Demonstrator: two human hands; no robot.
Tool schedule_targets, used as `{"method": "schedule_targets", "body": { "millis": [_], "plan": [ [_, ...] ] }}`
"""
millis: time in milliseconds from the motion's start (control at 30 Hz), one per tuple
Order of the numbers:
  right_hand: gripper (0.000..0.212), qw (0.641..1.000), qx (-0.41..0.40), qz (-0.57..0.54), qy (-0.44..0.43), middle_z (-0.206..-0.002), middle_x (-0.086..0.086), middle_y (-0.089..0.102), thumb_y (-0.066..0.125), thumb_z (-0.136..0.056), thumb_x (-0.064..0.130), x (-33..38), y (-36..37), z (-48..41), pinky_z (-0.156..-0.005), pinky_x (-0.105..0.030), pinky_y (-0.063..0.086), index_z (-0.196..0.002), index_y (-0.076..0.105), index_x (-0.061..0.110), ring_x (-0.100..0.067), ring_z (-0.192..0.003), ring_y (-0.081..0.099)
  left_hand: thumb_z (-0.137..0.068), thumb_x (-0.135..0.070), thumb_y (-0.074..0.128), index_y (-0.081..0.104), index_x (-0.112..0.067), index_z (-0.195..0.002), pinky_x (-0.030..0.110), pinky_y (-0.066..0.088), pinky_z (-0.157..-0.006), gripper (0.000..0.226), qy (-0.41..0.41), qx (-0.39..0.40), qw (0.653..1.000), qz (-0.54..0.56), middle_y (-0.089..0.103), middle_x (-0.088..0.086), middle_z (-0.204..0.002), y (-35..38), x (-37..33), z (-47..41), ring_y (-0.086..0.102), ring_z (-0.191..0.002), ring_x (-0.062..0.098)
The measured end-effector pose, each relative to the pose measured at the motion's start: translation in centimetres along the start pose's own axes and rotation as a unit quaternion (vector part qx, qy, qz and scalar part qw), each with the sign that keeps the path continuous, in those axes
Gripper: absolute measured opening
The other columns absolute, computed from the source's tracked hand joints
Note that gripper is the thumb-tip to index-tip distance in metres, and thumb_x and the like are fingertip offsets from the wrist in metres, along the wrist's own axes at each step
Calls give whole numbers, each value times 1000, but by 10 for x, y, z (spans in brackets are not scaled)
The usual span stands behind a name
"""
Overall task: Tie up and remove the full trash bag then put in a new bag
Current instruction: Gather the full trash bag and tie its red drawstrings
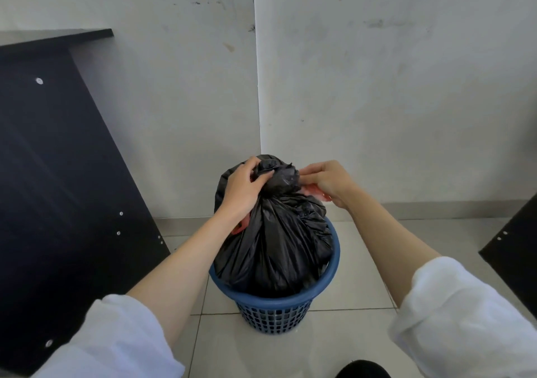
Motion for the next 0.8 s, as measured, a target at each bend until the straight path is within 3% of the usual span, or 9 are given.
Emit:
{"method": "schedule_targets", "body": {
  "millis": [100,167,233,367,467,567,633,733,800],
  "plan": [
    [7,991,-37,125,-43,-60,-4,63,59,-90,2,-3,2,12,-32,-14,29,-88,66,5,-6,-34,42,-97,-27,48,51,-18,-92,15,32,-50,11,8,-20,997,-69,45,-13,-64,-6,0,1,42,-59,4],
    [9,964,-86,236,-92,-65,-4,63,56,-92,10,-9,5,22,-39,-16,32,-88,65,10,-5,-41,44,-98,-21,44,50,-16,-91,24,31,-50,10,-10,-37,995,-97,45,-8,-64,-5,4,0,41,-60,14],
    [9,942,-120,280,-141,-63,-1,60,55,-90,13,-16,15,39,-47,-22,33,-86,63,13,-9,-49,45,-97,-16,43,54,-13,-93,28,31,-52,12,-46,-57,992,-98,50,-3,-69,-1,7,-1,44,-62,16],
    [9,970,-57,168,-167,-63,2,57,61,-88,15,-20,43,58,-59,-19,39,-79,59,17,-8,-57,51,-91,-15,52,52,-13,-79,18,33,-43,12,-141,-81,986,-23,53,4,-67,7,9,2,51,-44,11],
    [14,983,-8,81,-163,-67,3,66,60,-88,8,-12,54,47,-63,-20,43,-81,61,20,-2,-56,54,-87,-15,59,42,-13,-88,21,36,-39,17,-213,-97,970,69,55,3,-68,1,13,6,50,-36,9],
    [13,967,-4,128,-218,-79,2,68,60,-88,4,-7,58,39,-74,-20,43,-89,70,13,-7,-74,59,-86,-23,65,44,-14,-83,21,33,-37,23,-238,-68,965,90,58,4,-59,-9,19,8,53,-35,8],
    [13,914,-31,252,-317,-92,-2,64,61,-88,5,-2,62,39,-81,-19,38,-90,73,8,-13,-90,52,-86,-32,66,46,-14,-78,14,30,-32,28,-242,-40,964,105,61,7,-60,-13,19,9,53,-31,5],
    [21,787,-56,399,-468,-106,-8,61,52,-87,12,7,70,44,-86,-31,41,-80,71,6,-20,-98,45,-90,-43,59,53,-8,-89,13,28,-29,36,-274,20,951,143,66,13,-67,-19,13,15,59,-35,8],
    [26,729,-55,450,-513,-119,-8,63,48,-85,18,11,71,43,-90,-36,44,-76,70,8,-22,-107,42,-95,-45,48,55,-2,-94,12,30,-30,43,-300,63,930,202,67,18,-74,-21,7,20,62,-38,14]
  ]
}}
Point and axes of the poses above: each hand's wrist, its own z-axis away from the middle knuckle, its own y-axis out of the palm, x = y × z, the point moved 5 cm from there along -z, towards the middle knuckle
